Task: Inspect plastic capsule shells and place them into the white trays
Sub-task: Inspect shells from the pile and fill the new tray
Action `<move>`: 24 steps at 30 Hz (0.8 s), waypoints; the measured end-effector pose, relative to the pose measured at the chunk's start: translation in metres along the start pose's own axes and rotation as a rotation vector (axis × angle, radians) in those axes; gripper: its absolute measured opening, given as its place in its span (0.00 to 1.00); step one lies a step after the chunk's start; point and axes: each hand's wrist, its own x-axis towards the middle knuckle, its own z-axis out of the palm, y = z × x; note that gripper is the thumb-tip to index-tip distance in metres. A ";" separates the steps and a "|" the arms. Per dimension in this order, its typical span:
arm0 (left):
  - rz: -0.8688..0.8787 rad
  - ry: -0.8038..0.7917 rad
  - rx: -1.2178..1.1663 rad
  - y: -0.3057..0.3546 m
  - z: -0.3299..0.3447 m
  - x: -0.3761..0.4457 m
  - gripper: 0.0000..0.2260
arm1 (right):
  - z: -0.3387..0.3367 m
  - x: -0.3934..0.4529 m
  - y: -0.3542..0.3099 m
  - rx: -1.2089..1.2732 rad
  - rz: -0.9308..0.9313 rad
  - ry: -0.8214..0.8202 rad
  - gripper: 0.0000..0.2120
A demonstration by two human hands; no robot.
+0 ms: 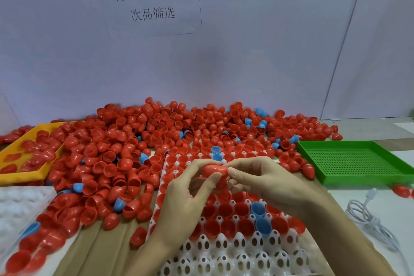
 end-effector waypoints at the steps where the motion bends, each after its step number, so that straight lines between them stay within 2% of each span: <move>1: -0.035 0.004 -0.049 0.001 0.001 0.001 0.09 | 0.000 0.000 0.001 0.016 0.001 0.007 0.13; 5: -0.293 0.014 -0.412 0.001 -0.003 0.006 0.20 | -0.003 0.000 0.002 0.201 0.027 -0.013 0.16; 8: -0.371 -0.002 -0.563 0.001 -0.008 0.008 0.22 | -0.004 -0.001 0.000 0.288 0.043 -0.062 0.17; 10: -0.295 -0.027 -0.454 0.001 -0.008 0.006 0.18 | -0.003 -0.002 0.000 0.320 0.057 -0.074 0.17; 13: -0.009 -0.001 -0.020 -0.001 -0.005 0.002 0.10 | 0.002 0.000 0.003 0.322 0.076 -0.048 0.16; 15: 0.140 0.038 0.192 -0.004 -0.004 -0.001 0.12 | 0.005 0.000 0.004 0.280 0.075 -0.023 0.15; 17: 0.218 0.084 0.274 -0.005 -0.004 -0.002 0.14 | 0.008 0.001 0.004 0.249 0.076 -0.013 0.15; 20: 0.255 0.131 0.313 -0.006 -0.009 0.001 0.13 | 0.011 0.002 0.006 0.256 0.088 0.037 0.16; 22: 0.171 0.210 0.240 -0.010 -0.022 0.008 0.12 | 0.010 0.003 0.007 0.260 0.087 0.087 0.16; 24: 0.033 0.357 0.117 -0.017 -0.049 0.019 0.12 | 0.008 0.002 0.006 0.289 0.095 0.110 0.17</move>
